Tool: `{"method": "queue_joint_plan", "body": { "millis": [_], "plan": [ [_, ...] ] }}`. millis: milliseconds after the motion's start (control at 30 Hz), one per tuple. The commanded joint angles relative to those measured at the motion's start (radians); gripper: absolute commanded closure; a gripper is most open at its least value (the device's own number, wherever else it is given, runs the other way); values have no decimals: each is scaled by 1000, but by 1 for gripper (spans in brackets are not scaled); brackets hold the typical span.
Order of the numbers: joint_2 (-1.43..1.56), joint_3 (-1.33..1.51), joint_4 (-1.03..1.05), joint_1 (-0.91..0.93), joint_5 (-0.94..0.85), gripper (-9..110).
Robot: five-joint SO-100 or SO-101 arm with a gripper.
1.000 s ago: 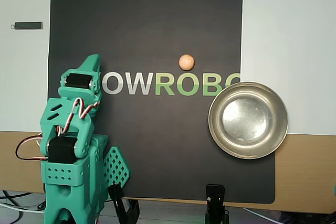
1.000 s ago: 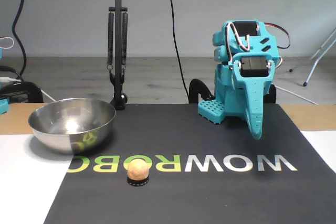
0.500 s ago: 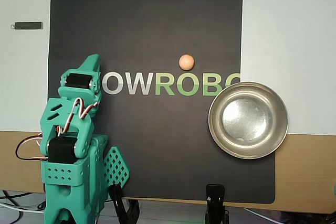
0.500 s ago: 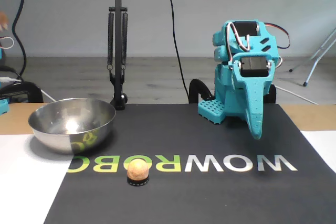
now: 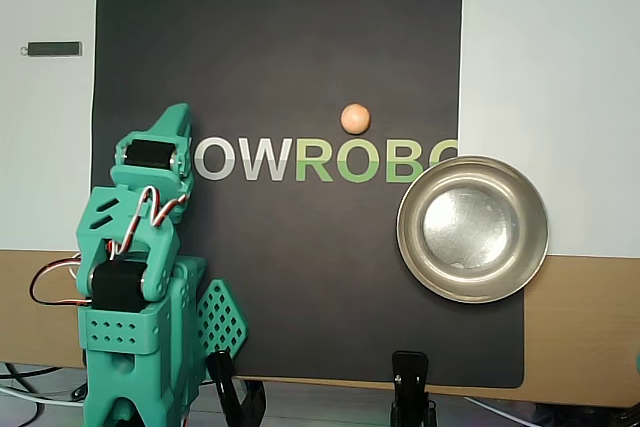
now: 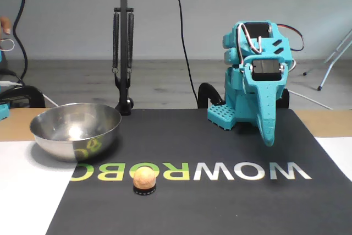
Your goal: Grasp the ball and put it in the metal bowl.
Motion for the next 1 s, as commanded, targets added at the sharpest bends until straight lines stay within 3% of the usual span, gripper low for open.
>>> {"method": "queue_joint_plan", "body": {
  "millis": [0,600,967],
  "plan": [
    [51,35,2,-6,-5,101],
    [32,23,-6,2,-6,101],
    [-457,-454,204,46,-6,101]
  ]
}}
